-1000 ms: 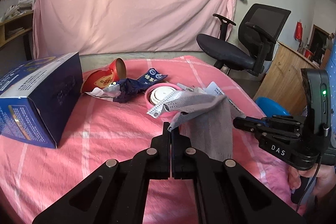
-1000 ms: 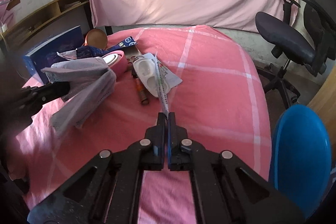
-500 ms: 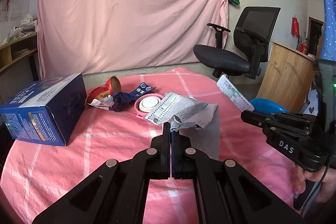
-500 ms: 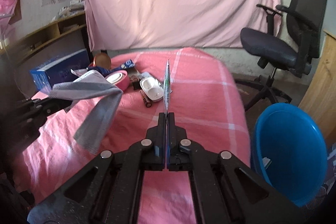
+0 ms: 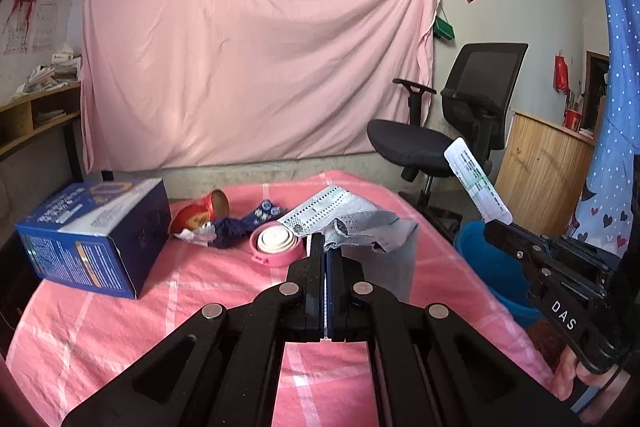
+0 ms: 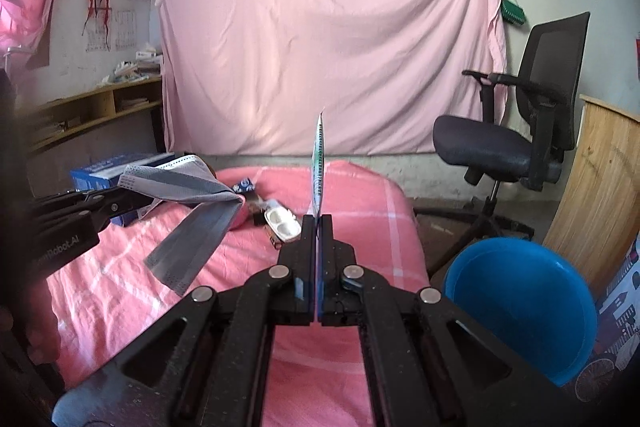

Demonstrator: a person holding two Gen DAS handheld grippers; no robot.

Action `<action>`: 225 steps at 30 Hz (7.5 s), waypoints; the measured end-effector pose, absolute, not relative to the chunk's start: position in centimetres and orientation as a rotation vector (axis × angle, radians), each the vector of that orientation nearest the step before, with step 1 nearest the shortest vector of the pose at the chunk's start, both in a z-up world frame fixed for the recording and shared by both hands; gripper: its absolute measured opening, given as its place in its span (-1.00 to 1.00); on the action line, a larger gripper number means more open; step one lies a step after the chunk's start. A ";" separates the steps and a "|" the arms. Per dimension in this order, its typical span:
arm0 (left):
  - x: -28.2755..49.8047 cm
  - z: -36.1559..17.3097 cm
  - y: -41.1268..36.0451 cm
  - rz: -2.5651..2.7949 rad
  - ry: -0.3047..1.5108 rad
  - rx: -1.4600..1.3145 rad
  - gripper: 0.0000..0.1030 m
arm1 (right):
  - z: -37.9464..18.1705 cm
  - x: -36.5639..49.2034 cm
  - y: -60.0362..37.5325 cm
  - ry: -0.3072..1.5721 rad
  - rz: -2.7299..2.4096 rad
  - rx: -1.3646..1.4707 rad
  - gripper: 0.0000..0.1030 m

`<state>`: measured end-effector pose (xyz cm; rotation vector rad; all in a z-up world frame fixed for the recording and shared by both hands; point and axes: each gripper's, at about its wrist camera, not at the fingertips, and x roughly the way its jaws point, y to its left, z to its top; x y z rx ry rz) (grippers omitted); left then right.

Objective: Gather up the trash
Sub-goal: 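Carry the mask and strip over the blue basin and open both tools, then move both tools back over the bed, then grasp the pink round container with the left tool while the right tool grasps the white tube, then carry the pink container and white tube over the blue basin and open both tools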

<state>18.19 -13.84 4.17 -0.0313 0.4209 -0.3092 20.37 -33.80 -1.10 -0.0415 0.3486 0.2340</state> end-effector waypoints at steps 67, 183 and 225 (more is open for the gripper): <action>28.0 0.3 -37.7 -0.708 0.784 -0.012 -0.44 | -6.6 19.7 -53.8 0.585 -0.388 0.259 -0.43; 26.3 1.0 -15.1 -0.260 0.536 0.009 -0.96 | -2.3 26.7 -34.0 0.443 0.252 0.082 -0.61; 27.6 -0.5 -14.7 -0.246 0.630 -0.009 0.02 | -4.6 27.4 -34.7 0.598 0.268 0.126 -0.61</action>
